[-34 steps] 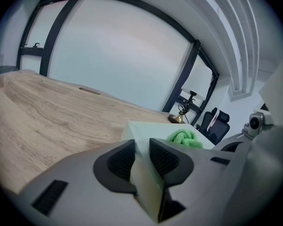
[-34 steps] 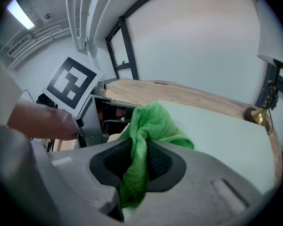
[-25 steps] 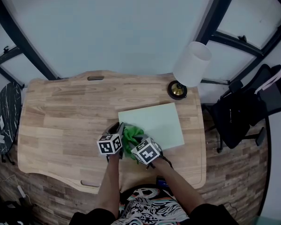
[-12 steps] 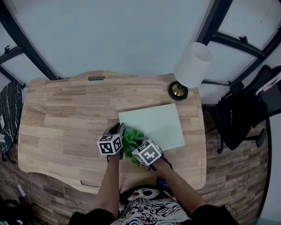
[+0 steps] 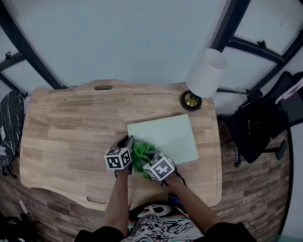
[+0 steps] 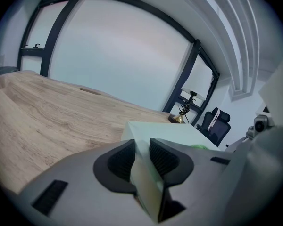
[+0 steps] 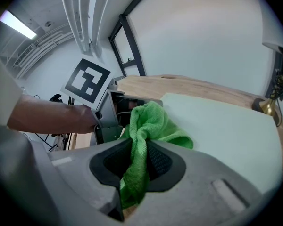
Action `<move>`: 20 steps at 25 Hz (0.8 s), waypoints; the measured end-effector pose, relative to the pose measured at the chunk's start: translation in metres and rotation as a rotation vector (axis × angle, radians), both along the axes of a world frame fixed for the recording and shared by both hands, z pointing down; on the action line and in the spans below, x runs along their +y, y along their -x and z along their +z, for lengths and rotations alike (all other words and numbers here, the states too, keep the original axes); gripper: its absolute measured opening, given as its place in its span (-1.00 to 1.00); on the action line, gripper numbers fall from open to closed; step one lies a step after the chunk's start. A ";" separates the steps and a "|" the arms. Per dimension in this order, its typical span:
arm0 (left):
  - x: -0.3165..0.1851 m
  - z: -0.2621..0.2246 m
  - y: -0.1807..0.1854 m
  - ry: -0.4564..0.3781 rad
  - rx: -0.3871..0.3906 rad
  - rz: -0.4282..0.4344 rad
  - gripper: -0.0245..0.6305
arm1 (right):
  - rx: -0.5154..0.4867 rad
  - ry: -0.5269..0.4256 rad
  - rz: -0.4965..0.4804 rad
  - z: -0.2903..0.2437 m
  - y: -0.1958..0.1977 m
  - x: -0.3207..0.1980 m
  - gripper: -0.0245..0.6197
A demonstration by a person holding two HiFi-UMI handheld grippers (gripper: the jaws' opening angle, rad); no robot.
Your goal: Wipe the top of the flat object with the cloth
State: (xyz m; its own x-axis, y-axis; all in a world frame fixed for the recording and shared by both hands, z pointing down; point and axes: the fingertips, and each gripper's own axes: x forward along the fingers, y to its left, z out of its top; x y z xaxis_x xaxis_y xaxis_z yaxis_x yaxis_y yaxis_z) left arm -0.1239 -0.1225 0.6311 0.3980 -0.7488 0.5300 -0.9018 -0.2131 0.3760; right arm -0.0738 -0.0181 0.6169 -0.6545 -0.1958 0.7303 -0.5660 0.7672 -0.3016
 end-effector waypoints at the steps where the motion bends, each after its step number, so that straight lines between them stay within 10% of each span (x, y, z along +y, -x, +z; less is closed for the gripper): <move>1: 0.000 0.000 0.000 0.000 0.001 0.000 -0.63 | 0.000 -0.002 0.002 0.000 -0.001 0.000 -0.69; 20: -0.001 -0.001 0.001 -0.012 -0.008 0.001 -0.63 | 0.009 -0.009 0.107 0.000 -0.042 -0.018 -0.70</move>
State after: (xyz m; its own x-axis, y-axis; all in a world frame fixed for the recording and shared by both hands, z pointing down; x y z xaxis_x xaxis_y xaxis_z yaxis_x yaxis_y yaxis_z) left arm -0.1244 -0.1237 0.6300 0.3945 -0.7548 0.5241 -0.9046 -0.2187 0.3659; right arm -0.0320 -0.0358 0.6167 -0.6227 -0.2712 0.7340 -0.6478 0.7048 -0.2891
